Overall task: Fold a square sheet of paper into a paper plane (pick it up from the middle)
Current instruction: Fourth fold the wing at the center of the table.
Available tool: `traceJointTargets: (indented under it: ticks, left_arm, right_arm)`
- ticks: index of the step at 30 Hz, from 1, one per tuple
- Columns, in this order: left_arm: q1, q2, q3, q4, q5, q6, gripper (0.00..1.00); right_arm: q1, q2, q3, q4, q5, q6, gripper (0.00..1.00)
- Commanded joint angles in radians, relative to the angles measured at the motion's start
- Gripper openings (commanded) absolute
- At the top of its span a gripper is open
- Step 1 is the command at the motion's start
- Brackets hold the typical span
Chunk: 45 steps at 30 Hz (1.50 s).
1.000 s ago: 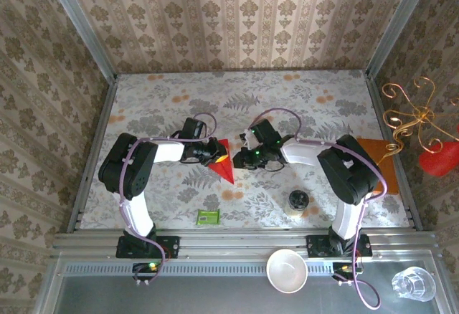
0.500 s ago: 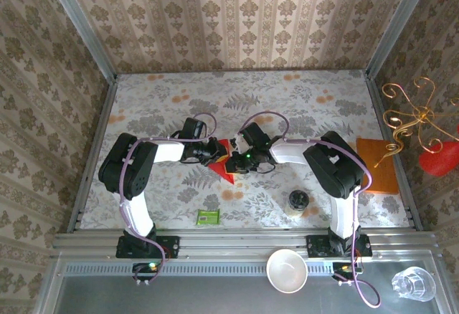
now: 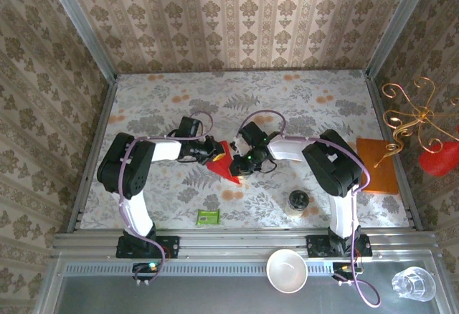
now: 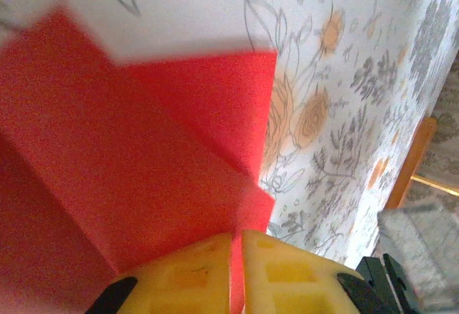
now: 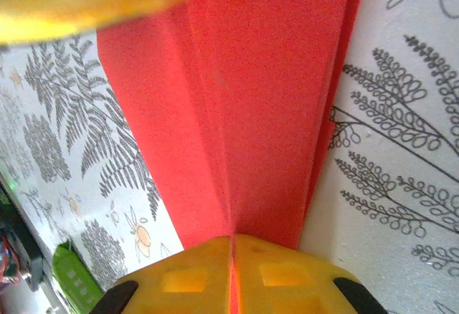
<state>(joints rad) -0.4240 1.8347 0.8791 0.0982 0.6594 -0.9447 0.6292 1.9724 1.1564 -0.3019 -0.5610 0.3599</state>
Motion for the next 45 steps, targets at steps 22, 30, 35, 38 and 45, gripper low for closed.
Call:
traceJointTargets:
  ticks: [22,30,35,38,45]
  left_arm:
    - [-0.085,0.036,0.037,0.016,0.008,0.046,0.13]
    - [-0.042,0.071,0.020,0.029,0.014,0.069,0.13]
    - [0.029,0.081,0.015,0.016,0.024,0.131,0.13]
    - [0.082,0.099,0.009,0.025,0.036,0.176,0.13]
    - [0.224,0.151,0.041,0.066,0.077,0.218,0.13]
  right_arm:
    - [-0.059,0.074,0.040,-0.214,-0.020,-0.121,0.15]
    - [-0.062,0.079,0.023,-0.252,-0.009,-0.121,0.15]
    - [-0.069,0.088,0.010,-0.280,0.032,-0.101,0.15]
    - [-0.072,0.090,-0.002,-0.290,0.048,-0.094,0.15]
    - [-0.077,0.080,-0.018,-0.286,0.064,-0.083,0.15]
